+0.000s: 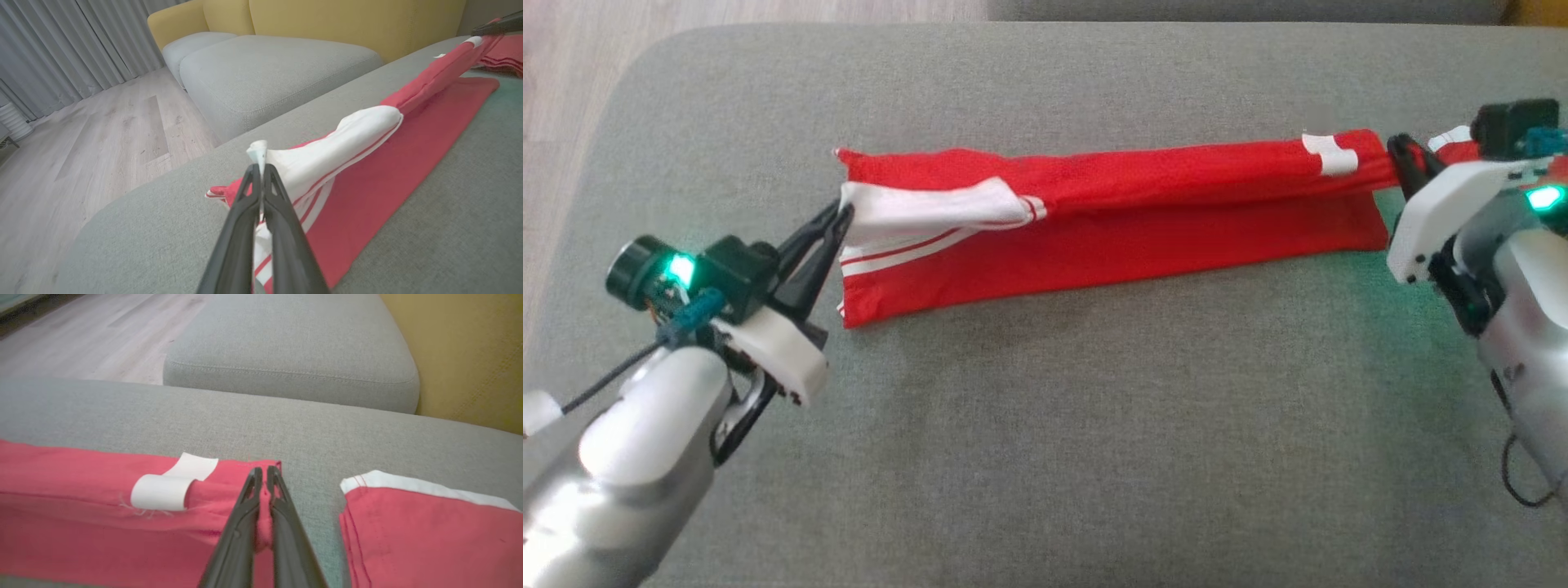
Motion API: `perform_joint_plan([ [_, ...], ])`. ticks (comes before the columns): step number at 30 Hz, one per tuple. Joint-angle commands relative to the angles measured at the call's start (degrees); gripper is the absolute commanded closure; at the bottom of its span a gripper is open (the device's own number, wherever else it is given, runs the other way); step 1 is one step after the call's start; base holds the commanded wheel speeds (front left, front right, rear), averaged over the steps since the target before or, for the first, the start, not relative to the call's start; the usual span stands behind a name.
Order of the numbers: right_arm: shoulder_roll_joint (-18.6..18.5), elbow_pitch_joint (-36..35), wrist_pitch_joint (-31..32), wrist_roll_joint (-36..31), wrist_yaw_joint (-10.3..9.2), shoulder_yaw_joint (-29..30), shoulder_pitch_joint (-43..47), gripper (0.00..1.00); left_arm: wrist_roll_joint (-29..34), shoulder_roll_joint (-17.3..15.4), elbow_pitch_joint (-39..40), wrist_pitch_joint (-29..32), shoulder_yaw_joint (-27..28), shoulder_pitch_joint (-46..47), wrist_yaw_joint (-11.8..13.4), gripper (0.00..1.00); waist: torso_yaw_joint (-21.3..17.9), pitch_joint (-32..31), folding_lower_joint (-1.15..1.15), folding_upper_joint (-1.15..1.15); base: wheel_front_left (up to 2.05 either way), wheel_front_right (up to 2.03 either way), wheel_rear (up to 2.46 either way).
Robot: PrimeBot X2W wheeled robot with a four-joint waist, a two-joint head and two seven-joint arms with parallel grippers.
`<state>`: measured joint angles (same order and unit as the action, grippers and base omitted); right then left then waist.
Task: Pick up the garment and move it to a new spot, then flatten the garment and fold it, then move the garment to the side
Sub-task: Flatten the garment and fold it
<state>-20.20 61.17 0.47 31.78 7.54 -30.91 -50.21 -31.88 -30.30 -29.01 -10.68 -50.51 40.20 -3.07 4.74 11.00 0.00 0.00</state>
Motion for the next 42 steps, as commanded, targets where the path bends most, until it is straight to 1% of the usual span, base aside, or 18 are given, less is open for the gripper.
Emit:
perform_joint_plan([
  [1,-1.5,-1.8,0.7,0.5,-0.05,-2.1,0.8,1.00,-0.2,-2.9,1.7,0.3,1.5,1.2,0.6,1.00,0.1,-0.1,0.00,0.00,0.00,0.00,0.00],
  [9,-3.9,-3.1,1.2,0.0,-0.05,-8.0,0.9,1.00,1.2,-2.5,1.3,0.1,-0.3,0.3,1.1,1.00,-0.1,1.5,0.00,0.00,0.00,0.00,0.00],
  [14,-4.5,-3.0,1.2,-0.7,-0.05,-11.3,-0.3,1.00,2.1,-1.5,-1.2,-0.2,-1.5,0.9,0.8,1.00,-0.2,2.9,0.00,0.00,0.00,0.00,0.00],
  [20,-4.6,-2.0,1.4,-0.3,-0.05,-13.9,-1.3,1.00,2.8,0.0,-5.2,-0.9,-2.9,1.5,0.0,1.00,-0.1,3.7,0.00,0.00,0.00,0.00,0.00],
  [21,-4.7,-1.6,1.1,-0.4,-0.05,-14.1,-1.5,0.24,2.7,0.4,-5.9,-0.9,-3.1,1.5,-0.2,1.00,-0.1,3.8,0.00,0.00,0.00,0.00,0.00],
  [22,-4.5,-1.2,0.7,0.1,-0.05,-13.8,-1.5,0.00,2.7,0.8,-6.6,-0.8,-3.3,1.6,-0.4,1.00,0.0,3.7,0.00,0.00,0.00,0.00,0.00],
  [23,-4.2,-1.0,0.2,1.0,-0.05,-13.1,-1.6,0.00,2.8,1.2,-7.3,-0.8,-3.6,1.7,-0.5,0.58,0.0,3.6,0.00,0.00,0.00,0.00,0.00],
  [24,-3.9,-0.7,-0.4,2.0,-0.05,-12.4,-1.9,0.00,3.0,1.6,-7.9,-0.9,-3.8,1.9,-0.5,0.12,0.1,3.5,0.00,0.00,0.00,0.00,0.00],
  [25,-3.6,-0.5,-1.0,2.7,-0.05,-11.8,-2.1,0.00,3.1,2.0,-8.4,-1.2,-3.8,2.2,-0.4,0.00,0.0,3.3,0.00,0.00,0.00,0.00,0.00],
  [27,-3.0,-0.4,-1.8,3.6,-0.05,-11.3,-2.5,0.00,2.8,2.7,-9.2,-1.9,-3.2,2.6,0.3,0.00,-0.2,2.8,0.00,0.00,0.00,0.00,0.00],
  [29,-2.6,-0.8,-2.4,4.8,-0.05,-11.2,-2.4,0.00,2.0,3.4,-9.3,-2.8,-1.7,2.8,1.6,0.00,-0.3,2.0,0.00,0.00,0.00,0.00,0.00],
  [33,-2.1,-3.0,-4.0,7.6,-0.05,-10.8,-1.9,0.00,-0.5,4.0,-7.8,-4.0,3.1,2.3,4.7,0.00,-1.0,-0.1,0.00,0.00,0.00,0.00,0.00],
  [36,-1.7,-5.0,-6.3,10.7,-0.05,-9.0,-1.2,0.00,-2.7,4.4,-3.6,-4.3,9.1,0.7,7.5,0.00,-1.6,-1.8,0.00,0.00,0.00,0.00,0.00],
  [40,-0.5,-8.1,-11.3,14.0,-0.05,-5.9,0.4,0.00,-2.9,5.0,5.3,-4.3,18.4,-4.5,11.5,0.00,-2.1,-4.0,0.00,0.00,0.00,0.00,0.00],
  [42,0.4,-9.6,-13.5,14.6,-0.05,-4.1,1.3,0.00,-2.4,5.8,9.6,-4.3,22.9,-7.9,13.0,0.00,-2.4,-4.9,0.00,0.00,0.00,0.00,0.00],
])
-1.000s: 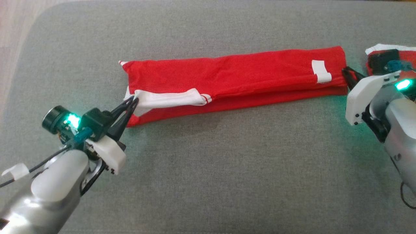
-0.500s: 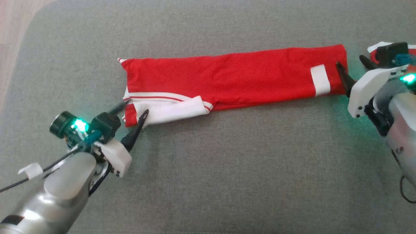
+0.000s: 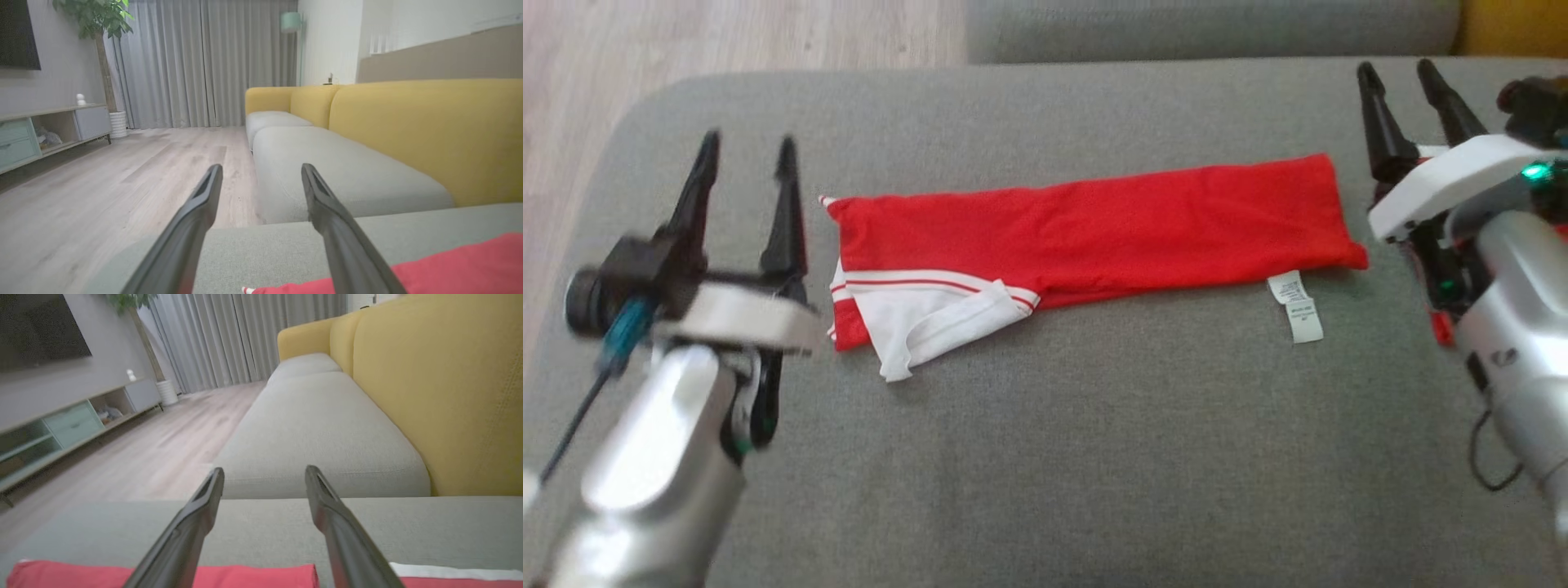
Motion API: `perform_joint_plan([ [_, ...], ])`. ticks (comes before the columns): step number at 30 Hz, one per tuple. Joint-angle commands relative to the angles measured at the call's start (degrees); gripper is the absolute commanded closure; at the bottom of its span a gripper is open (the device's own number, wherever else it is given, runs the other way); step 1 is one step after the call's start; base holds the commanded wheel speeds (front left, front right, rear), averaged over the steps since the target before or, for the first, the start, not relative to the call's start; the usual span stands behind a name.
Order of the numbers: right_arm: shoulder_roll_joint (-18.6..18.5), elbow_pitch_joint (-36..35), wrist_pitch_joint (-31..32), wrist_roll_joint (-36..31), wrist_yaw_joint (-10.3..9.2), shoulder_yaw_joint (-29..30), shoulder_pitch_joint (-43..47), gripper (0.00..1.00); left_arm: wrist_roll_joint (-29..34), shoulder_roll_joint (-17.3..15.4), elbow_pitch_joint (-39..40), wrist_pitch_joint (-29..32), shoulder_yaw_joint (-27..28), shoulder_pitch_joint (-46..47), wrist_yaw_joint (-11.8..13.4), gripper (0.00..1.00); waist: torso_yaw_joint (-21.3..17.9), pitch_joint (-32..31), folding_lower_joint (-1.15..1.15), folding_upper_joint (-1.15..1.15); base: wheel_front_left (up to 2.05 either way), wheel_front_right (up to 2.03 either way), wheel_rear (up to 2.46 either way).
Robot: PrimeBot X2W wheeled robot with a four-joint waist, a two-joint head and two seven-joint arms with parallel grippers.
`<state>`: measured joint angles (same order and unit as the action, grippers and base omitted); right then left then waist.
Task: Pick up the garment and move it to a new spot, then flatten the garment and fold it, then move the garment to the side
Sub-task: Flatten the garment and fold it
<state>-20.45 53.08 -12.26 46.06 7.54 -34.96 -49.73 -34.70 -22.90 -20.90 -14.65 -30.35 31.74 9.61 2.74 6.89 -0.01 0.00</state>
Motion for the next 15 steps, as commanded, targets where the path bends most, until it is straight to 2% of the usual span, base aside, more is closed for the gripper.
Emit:
perform_joint_plan([
  [1,1.3,-2.3,-1.5,0.4,-0.05,1.1,1.4,0.00,0.8,-1.1,3.5,-0.3,4.8,-1.4,0.9,0.00,-0.5,-1.2,0.01,0.00,0.00,0.00,0.00],
  [5,5.4,-6.4,-2.7,-1.1,-0.05,8.6,4.4,0.00,2.4,1.7,9.7,-0.3,11.7,-9.4,2.1,0.00,-1.2,-2.7,0.01,0.00,0.00,0.00,0.00],
  [6,5.4,-6.4,-2.7,-1.1,-0.05,8.6,4.4,0.00,2.4,1.7,9.7,-0.3,11.7,-9.4,2.1,0.00,-1.2,-2.7,0.01,0.00,0.00,0.00,0.00],
  [12,14.3,-18.8,-2.7,-12.8,-0.05,22.9,16.4,0.00,5.8,6.4,13.9,-0.3,17.4,-19.4,1.3,0.00,-1.7,-3.6,0.01,0.00,0.00,0.00,0.00],
  [15,16.9,-24.2,-2.7,-17.3,-0.05,27.1,23.7,0.00,7.7,8.6,13.7,-0.3,19.1,-22.3,0.0,0.00,-1.6,-3.6,0.01,0.00,0.00,0.00,0.00],
])
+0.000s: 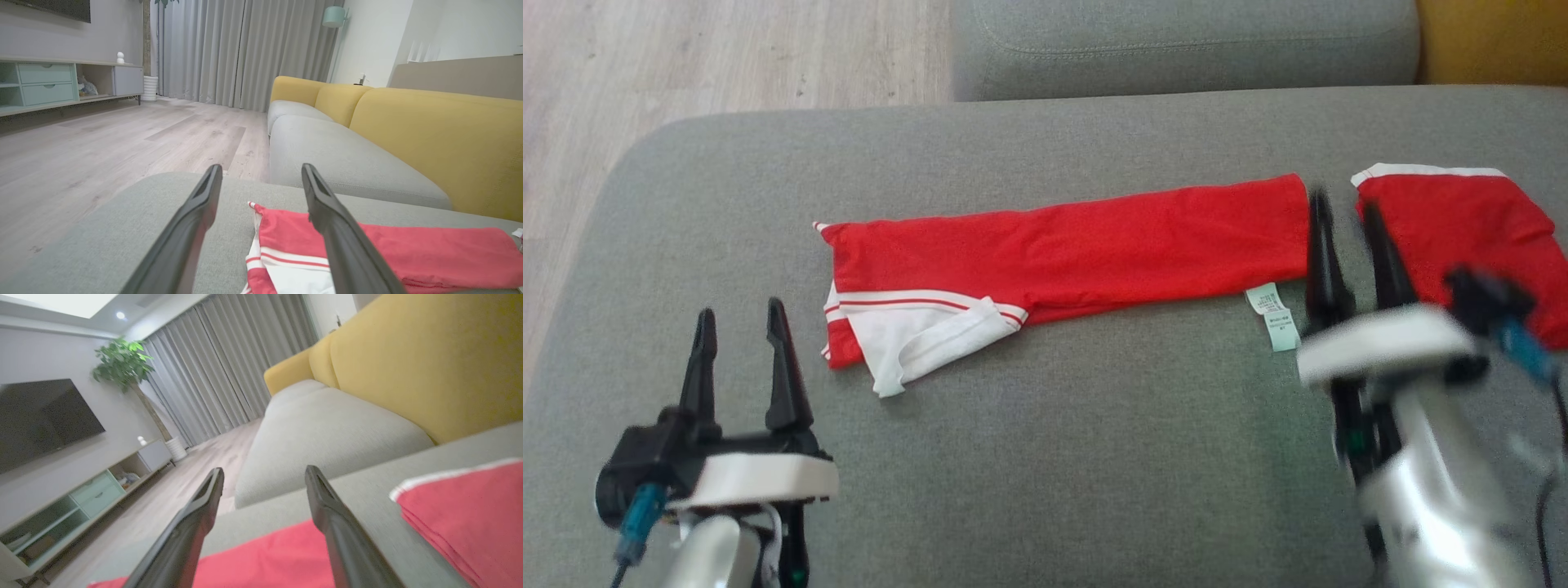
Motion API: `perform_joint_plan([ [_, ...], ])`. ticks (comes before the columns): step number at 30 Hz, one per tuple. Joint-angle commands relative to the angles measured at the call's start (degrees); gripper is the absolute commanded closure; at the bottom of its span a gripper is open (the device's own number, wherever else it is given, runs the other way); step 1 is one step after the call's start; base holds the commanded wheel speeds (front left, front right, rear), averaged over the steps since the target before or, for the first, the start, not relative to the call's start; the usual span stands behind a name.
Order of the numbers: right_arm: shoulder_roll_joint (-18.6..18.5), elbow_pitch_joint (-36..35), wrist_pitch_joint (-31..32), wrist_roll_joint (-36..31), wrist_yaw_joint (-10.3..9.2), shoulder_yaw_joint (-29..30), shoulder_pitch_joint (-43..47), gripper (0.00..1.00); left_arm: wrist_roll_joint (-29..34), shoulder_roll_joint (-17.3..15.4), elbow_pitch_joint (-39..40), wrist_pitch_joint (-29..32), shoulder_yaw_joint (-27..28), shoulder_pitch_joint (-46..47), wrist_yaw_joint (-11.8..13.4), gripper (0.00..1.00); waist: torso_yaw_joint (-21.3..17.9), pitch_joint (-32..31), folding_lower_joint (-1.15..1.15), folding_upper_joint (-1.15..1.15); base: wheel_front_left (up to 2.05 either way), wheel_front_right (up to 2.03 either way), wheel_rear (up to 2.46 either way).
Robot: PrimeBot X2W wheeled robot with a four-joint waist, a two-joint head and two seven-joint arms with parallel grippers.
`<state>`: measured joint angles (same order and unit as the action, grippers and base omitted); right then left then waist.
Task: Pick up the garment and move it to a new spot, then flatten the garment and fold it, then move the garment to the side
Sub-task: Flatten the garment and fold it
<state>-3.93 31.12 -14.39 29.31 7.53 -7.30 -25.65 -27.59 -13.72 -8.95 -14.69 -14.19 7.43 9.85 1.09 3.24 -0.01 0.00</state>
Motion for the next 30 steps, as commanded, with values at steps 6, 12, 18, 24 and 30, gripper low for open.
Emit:
perform_joint_plan([
  [6,1.0,-7.2,-0.6,-0.7,-0.04,-0.3,8.2,0.00,4.2,3.4,0.5,-0.3,5.9,-0.4,-3.0,0.00,0.6,1.4,0.01,0.00,0.00,0.00,0.00],
  [12,1.0,-8.1,-0.6,-3.9,-0.04,-0.2,7.5,0.00,6.9,5.5,-0.8,-0.3,7.9,1.3,-6.1,0.00,1.5,4.1,0.01,0.00,0.00,0.00,0.00],
  [18,1.0,-1.0,-0.1,-10.3,-0.04,5.8,1.6,0.00,9.1,7.1,-2.3,-0.3,8.8,3.9,-8.8,0.00,3.6,8.2,0.01,0.00,0.00,0.00,0.00],
  [24,1.0,10.2,1.4,-15.5,-0.04,16.6,-6.6,0.00,10.5,8.8,-3.8,-0.3,9.1,6.0,-10.9,0.00,6.2,11.9,0.01,0.00,0.00,0.00,0.00],
  [30,1.0,23.6,2.1,-25.9,-0.04,27.7,-13.6,0.00,11.7,9.8,-4.7,-0.3,9.9,7.7,-12.6,0.00,8.1,14.1,0.01,0.00,0.00,0.00,0.00],
])
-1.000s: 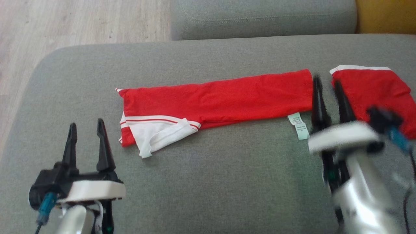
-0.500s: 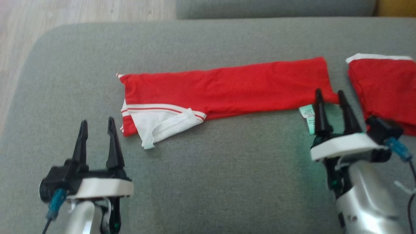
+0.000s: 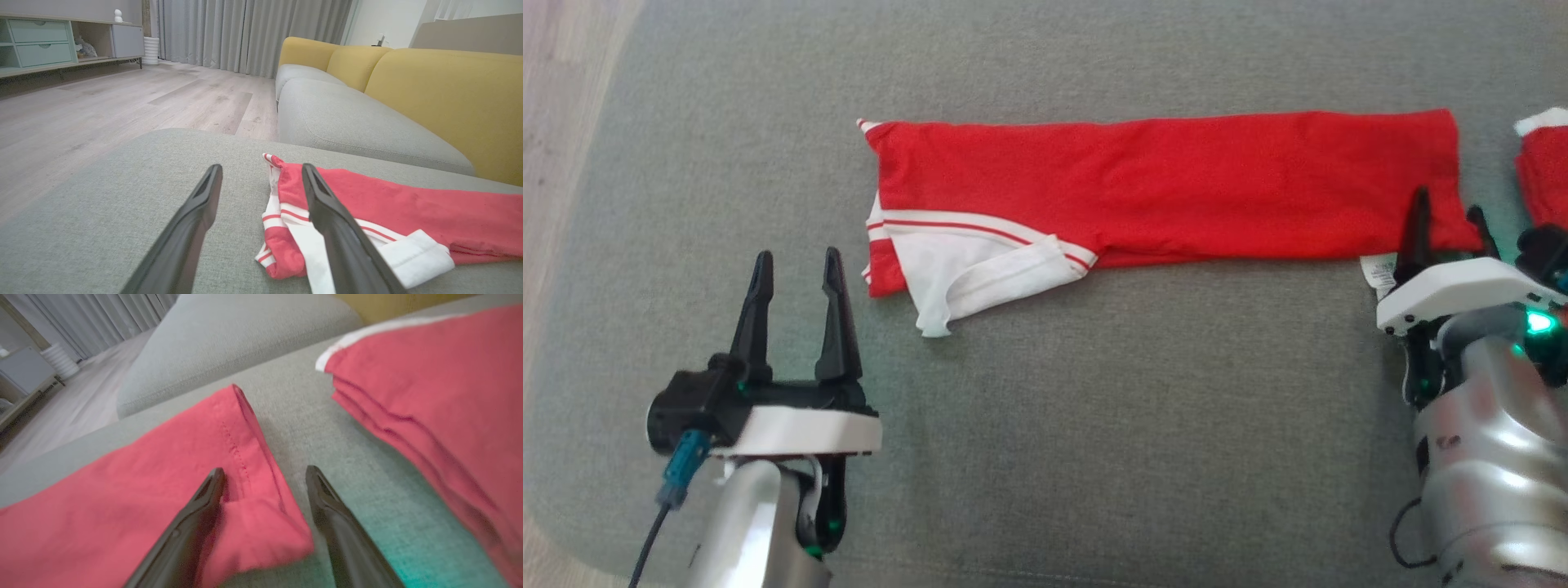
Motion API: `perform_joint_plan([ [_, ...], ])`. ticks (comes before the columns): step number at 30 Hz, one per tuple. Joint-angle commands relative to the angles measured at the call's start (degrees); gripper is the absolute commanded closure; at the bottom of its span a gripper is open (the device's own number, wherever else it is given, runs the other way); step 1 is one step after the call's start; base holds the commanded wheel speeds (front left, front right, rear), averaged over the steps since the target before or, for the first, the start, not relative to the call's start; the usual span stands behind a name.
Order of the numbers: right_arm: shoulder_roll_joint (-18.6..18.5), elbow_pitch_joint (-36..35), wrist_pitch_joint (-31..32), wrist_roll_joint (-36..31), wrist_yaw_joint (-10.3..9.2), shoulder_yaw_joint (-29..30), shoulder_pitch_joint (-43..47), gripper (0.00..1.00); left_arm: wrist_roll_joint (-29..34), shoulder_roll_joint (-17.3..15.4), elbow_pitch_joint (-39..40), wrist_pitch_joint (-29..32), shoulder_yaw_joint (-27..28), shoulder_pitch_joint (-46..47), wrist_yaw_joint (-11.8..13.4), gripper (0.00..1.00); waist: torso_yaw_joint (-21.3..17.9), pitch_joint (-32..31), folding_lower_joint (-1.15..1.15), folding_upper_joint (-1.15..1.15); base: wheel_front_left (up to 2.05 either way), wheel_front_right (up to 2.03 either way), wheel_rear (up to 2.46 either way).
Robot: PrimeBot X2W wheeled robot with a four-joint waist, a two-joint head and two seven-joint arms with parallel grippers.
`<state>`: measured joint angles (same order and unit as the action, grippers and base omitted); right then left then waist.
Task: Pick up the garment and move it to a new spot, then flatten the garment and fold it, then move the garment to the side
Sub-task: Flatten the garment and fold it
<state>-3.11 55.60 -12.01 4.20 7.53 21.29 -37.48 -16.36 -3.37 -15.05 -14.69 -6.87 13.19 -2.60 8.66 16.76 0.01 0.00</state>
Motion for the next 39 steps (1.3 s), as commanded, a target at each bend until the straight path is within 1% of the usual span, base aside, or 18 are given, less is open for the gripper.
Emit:
perform_joint_plan([
  [1,0.2,0.6,-0.3,-2.0,-0.04,-0.1,-2.5,0.00,0.6,-0.4,1.3,-0.3,2.7,2.1,-0.3,0.00,0.7,0.8,-0.01,0.00,0.00,0.00,0.00],
  [4,0.2,5.2,-0.5,-4.4,-0.04,1.2,-4.6,0.00,1.0,-0.1,1.3,-0.3,3.0,2.6,-0.6,0.00,0.9,1.3,-0.01,0.00,0.00,0.00,0.00],
  [5,0.2,5.2,-0.5,-4.4,-0.04,1.2,-4.6,0.00,1.0,-0.1,1.3,-0.3,3.0,2.6,-0.6,0.00,0.9,1.3,-0.01,0.00,0.00,0.00,0.00],
  [7,0.2,7.8,-0.8,-5.7,-0.04,1.1,-5.6,0.00,1.2,0.0,1.3,-0.3,3.2,2.8,-0.6,0.00,0.9,1.5,-0.01,0.00,0.00,0.00,0.00],
  [8,0.2,8.9,-1.0,-6.3,-0.04,1.0,-6.1,0.19,1.3,0.1,1.3,-0.3,3.3,2.9,-0.7,0.00,0.9,1.5,-0.01,0.00,0.00,0.00,0.00],
  [9,0.2,9.8,-1.2,-6.8,-0.04,1.1,-6.5,0.71,1.4,0.1,1.2,-0.3,3.4,3.0,-0.7,0.00,0.8,1.5,-0.01,0.00,0.00,0.00,0.00],
  [10,0.2,10.4,-1.5,-7.5,-0.04,1.3,-6.7,1.00,1.5,0.2,1.1,-0.3,3.5,3.0,-0.8,0.00,0.6,1.3,-0.01,0.00,0.00,0.00,0.00],
  [13,0.2,11.2,-2.3,-8.6,-0.04,2.5,-6.9,1.00,1.7,0.3,0.9,-0.3,3.8,2.8,-0.9,0.00,-0.1,0.6,-0.01,0.00,0.00,0.00,0.00],
  [17,0.2,10.3,-2.8,-9.6,-0.04,4.2,-6.3,1.00,2.0,0.3,0.6,-0.3,4.4,2.3,-1.1,0.00,-1.4,-1.1,-0.01,0.00,0.00,0.00,0.00],
  [26,0.2,-0.9,-3.0,-14.1,-0.04,10.9,-0.9,1.00,2.5,0.4,0.9,-0.3,5.2,0.1,-1.0,0.00,-4.0,-6.3,-0.01,0.00,0.00,0.00,0.00],
  [29,0.2,-3.2,-3.0,-14.8,-0.04,11.4,-0.7,1.00,2.4,0.5,1.0,-0.3,5.2,-0.6,-0.9,0.00,-4.3,-7.7,-0.01,0.00,0.00,0.00,0.00],
  [31,0.2,-3.3,-3.0,-14.0,-0.04,9.8,-1.2,1.00,2.3,0.5,1.0,-0.3,5.2,-1.0,-0.8,0.00,-4.3,-8.7,-0.01,0.00,0.00,0.00,0.00],
  [34,0.2,-1.9,-3.0,-10.1,-0.04,5.2,-2.7,1.00,1.9,0.5,1.0,-0.3,5.2,-1.7,-0.7,0.00,-4.0,-10.0,-0.01,0.00,0.00,0.00,0.00],
  [36,0.2,-0.9,-3.0,-6.4,-0.04,0.1,-3.7,1.00,1.7,0.5,1.0,-0.3,4.8,-2.0,-0.5,0.00,-3.5,-10.8,-0.01,0.00,0.00,0.00,0.00],
  [39,0.2,-0.3,-3.0,1.0,-0.04,-9.6,-4.5,1.00,1.5,0.5,1.0,-0.3,4.3,-2.2,-0.3,0.00,-2.4,-11.8,-0.01,0.00,0.00,0.00,0.00],
])
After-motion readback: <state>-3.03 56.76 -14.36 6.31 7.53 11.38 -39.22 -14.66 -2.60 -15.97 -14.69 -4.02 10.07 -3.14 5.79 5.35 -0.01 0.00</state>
